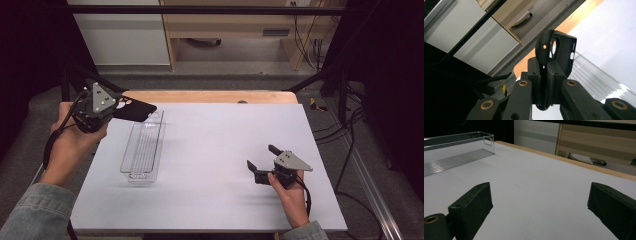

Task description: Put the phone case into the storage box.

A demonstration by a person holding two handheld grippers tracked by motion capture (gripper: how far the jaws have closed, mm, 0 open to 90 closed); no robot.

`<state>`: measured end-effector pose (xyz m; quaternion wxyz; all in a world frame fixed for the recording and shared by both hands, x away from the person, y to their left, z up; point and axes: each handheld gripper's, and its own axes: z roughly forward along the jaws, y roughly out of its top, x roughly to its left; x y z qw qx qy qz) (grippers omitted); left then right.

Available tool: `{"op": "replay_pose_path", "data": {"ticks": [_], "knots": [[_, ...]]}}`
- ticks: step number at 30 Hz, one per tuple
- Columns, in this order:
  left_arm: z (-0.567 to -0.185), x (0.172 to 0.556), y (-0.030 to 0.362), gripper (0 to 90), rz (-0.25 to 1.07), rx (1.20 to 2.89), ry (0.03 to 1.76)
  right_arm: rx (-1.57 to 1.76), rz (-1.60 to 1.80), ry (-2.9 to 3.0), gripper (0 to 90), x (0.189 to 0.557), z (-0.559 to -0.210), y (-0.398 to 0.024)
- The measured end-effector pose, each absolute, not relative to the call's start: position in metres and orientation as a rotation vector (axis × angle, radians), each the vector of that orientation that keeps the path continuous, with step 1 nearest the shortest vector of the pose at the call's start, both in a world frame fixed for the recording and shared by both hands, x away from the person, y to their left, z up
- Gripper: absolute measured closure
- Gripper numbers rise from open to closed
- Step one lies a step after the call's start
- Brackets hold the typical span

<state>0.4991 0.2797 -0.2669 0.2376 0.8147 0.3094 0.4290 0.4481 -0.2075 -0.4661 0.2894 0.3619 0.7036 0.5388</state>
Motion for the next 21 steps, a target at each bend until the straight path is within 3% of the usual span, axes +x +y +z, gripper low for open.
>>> {"op": "replay_pose_path", "data": {"ticks": [21], "knots": [[-0.2685, 0.4999, 0.2763, 82.8, 1.218, 2.296, 0.797, 0.958, 1.433, 1.877, 6.0, 0.448, -0.4662, -0.2074]]}}
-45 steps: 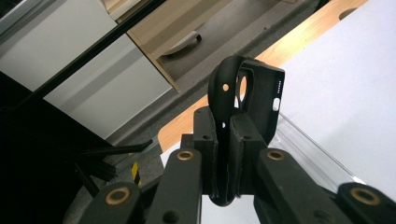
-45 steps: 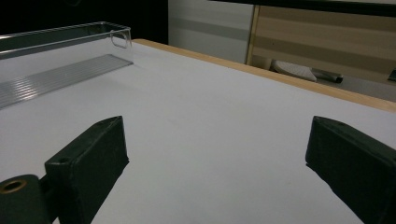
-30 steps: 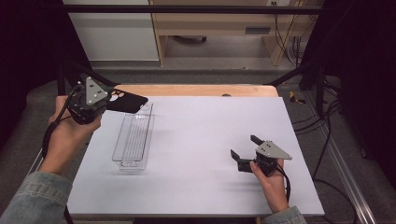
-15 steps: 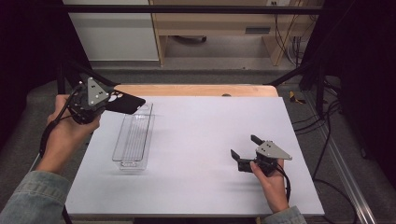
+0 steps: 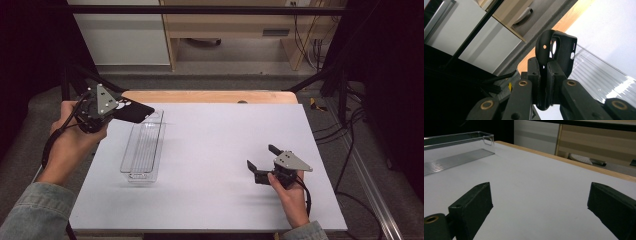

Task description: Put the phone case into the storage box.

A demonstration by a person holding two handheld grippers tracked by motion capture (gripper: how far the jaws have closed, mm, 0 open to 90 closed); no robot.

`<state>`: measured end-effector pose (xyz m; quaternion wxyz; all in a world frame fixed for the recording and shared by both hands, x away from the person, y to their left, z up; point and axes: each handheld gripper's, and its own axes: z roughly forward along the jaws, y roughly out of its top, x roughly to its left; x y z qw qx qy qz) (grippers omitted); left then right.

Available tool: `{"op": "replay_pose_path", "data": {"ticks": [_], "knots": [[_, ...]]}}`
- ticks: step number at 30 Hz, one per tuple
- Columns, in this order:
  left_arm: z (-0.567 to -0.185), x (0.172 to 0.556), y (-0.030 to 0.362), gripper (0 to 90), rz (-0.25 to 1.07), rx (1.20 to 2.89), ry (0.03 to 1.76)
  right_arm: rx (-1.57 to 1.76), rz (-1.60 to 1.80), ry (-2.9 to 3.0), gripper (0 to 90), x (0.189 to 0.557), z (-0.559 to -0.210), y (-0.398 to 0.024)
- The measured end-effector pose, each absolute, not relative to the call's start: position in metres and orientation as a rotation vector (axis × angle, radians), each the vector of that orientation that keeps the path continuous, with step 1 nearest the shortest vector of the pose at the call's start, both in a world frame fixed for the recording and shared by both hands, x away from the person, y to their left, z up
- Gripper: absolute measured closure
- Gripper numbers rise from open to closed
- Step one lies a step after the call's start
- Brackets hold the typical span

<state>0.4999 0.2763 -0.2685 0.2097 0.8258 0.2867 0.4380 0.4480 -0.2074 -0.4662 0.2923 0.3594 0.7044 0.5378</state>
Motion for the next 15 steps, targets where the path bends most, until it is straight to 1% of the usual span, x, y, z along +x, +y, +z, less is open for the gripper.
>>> {"op": "replay_pose_path", "data": {"ticks": [11, 15], "knots": [[-0.2697, 0.501, 0.2758, 82.8, 1.217, 2.314, 0.782, 0.955, 1.438, 1.883, 6.0, 0.4478, -0.4667, -0.206], [-0.2703, 0.5019, 0.2749, 82.8, 1.236, 2.335, 0.766, 0.95, 1.441, 1.882, 6.0, 0.4471, -0.4665, -0.2049]]}}
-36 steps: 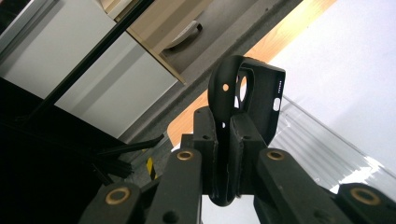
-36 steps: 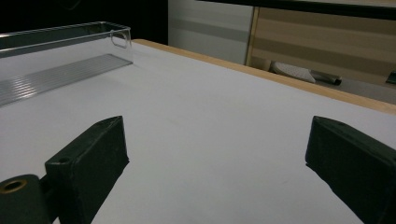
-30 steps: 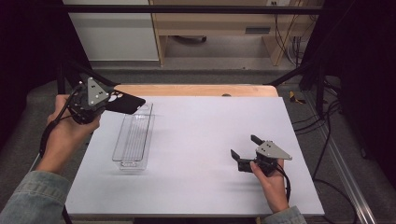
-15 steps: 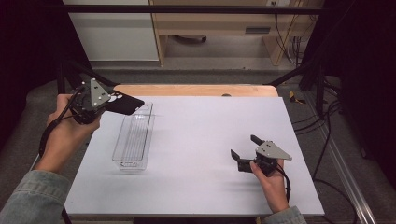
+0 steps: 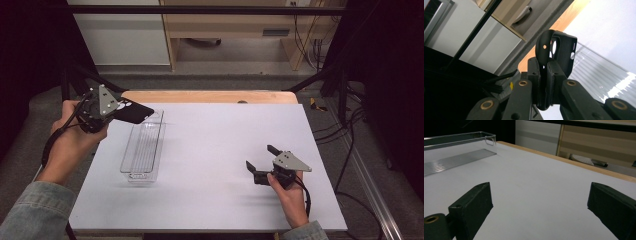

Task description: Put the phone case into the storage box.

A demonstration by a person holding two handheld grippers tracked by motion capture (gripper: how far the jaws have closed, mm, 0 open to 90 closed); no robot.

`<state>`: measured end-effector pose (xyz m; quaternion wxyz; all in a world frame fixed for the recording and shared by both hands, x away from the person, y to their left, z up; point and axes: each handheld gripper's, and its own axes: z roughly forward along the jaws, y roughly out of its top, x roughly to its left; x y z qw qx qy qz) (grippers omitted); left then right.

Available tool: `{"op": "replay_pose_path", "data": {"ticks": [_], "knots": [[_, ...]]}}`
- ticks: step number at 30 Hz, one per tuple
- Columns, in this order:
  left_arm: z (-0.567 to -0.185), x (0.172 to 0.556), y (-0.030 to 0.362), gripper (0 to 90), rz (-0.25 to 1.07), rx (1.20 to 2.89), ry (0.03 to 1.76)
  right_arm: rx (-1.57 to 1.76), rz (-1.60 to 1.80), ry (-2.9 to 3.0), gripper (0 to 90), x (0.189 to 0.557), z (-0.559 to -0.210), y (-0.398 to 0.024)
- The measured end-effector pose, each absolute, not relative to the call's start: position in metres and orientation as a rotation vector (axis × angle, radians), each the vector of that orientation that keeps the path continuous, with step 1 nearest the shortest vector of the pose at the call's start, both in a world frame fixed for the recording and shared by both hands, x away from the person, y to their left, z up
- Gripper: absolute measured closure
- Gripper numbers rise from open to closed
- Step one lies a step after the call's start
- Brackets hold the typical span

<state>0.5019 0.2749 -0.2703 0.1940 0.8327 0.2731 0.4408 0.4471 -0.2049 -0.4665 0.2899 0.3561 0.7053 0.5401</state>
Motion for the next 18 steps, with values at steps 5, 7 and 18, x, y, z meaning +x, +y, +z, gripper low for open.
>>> {"op": "replay_pose_path", "data": {"ticks": [5, 7, 18], "knots": [[-0.2711, 0.5036, 0.2751, 82.8, 1.244, 2.35, 0.752, 0.936, 1.469, 1.859, 5.9, 0.4457, -0.4646, -0.2042], [-0.2719, 0.5046, 0.2758, 82.8, 1.245, 2.347, 0.754, 0.932, 1.474, 1.856, 5.5, 0.4456, -0.4647, -0.204], [-0.2711, 0.5058, 0.281, 82.8, 1.247, 2.351, 0.745, 0.919, 1.445, 1.83, 5.2, 0.4388, -0.466, -0.2048]]}}
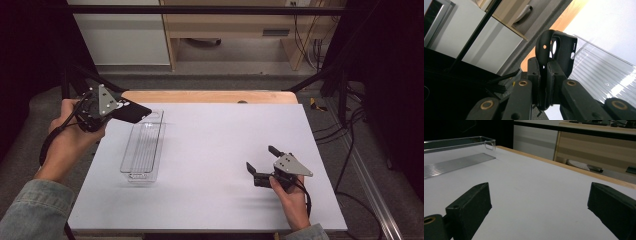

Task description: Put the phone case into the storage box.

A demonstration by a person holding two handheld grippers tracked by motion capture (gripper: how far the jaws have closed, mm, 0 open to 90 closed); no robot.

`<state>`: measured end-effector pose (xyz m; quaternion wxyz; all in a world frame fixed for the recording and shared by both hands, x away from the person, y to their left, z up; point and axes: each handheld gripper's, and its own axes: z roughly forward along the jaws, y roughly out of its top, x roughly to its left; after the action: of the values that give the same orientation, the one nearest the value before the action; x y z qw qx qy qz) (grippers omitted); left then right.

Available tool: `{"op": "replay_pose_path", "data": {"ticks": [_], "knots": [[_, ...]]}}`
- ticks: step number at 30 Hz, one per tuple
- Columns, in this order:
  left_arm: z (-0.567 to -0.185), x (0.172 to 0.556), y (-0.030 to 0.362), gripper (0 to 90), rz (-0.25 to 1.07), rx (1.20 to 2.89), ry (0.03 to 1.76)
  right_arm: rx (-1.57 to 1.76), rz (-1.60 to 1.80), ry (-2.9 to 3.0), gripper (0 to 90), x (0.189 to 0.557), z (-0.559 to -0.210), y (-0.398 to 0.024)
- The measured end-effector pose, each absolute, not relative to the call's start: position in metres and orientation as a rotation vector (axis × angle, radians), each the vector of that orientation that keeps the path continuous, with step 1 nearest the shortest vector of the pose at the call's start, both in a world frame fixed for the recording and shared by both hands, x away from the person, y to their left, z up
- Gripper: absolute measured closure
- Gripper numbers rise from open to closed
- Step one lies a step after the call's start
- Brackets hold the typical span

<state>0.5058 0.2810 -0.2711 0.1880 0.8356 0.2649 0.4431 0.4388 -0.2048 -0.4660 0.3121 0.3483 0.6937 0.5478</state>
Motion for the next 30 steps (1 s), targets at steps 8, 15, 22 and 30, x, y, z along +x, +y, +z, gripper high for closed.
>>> {"op": "replay_pose_path", "data": {"ticks": [8, 15, 22, 30], "knots": [[-0.271, 0.507, 0.282, 82.8, 1.241, 2.359, 0.729, 0.922, 1.436, 1.809, 5.5, 0.434, -0.464, -0.211], [-0.273, 0.508, 0.28, 82.7, 1.24, 2.37, 0.713, 0.928, 1.44, 1.81, 4.0, 0.425, -0.465, -0.219], [-0.275, 0.51, 0.277, 82.7, 1.243, 2.395, 0.695, 0.911, 1.456, 1.809, 3.1, 0.418, -0.463, -0.224], [-0.279, 0.517, 0.27, 82.7, 1.25, 2.42, 0.659, 0.892, 1.447, 1.797, 3.3, 0.408, -0.467, -0.23]]}}
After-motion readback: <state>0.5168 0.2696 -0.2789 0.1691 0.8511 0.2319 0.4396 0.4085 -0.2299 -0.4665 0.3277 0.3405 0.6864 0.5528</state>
